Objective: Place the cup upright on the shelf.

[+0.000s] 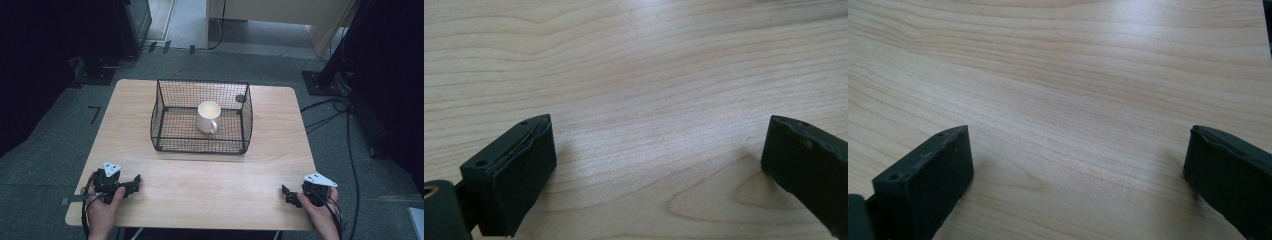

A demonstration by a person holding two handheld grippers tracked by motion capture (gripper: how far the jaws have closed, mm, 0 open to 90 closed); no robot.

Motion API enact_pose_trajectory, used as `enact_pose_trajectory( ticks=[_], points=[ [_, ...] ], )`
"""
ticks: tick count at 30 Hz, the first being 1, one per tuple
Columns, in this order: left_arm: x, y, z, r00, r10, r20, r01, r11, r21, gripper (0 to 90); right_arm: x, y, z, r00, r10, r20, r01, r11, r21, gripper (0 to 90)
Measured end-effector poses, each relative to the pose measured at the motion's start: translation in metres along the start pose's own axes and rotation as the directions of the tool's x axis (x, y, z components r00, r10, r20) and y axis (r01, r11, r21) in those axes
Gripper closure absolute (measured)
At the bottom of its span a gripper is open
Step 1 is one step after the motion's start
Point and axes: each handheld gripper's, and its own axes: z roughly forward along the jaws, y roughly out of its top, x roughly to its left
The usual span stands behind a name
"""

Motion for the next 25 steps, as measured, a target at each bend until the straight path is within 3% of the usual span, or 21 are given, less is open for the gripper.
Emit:
enact_pose_trajectory(
  ticks=[25],
  points=[
    [0.0, 0.0, 0.0001, 1.0, 0.0, 0.0, 0.0, 1.0, 0.0, 1.5, -0.0023, 0.0014, 0.0013, 1.0, -0.003, -0.003, 0.003, 1.0, 0.001, 0.0]
  ],
)
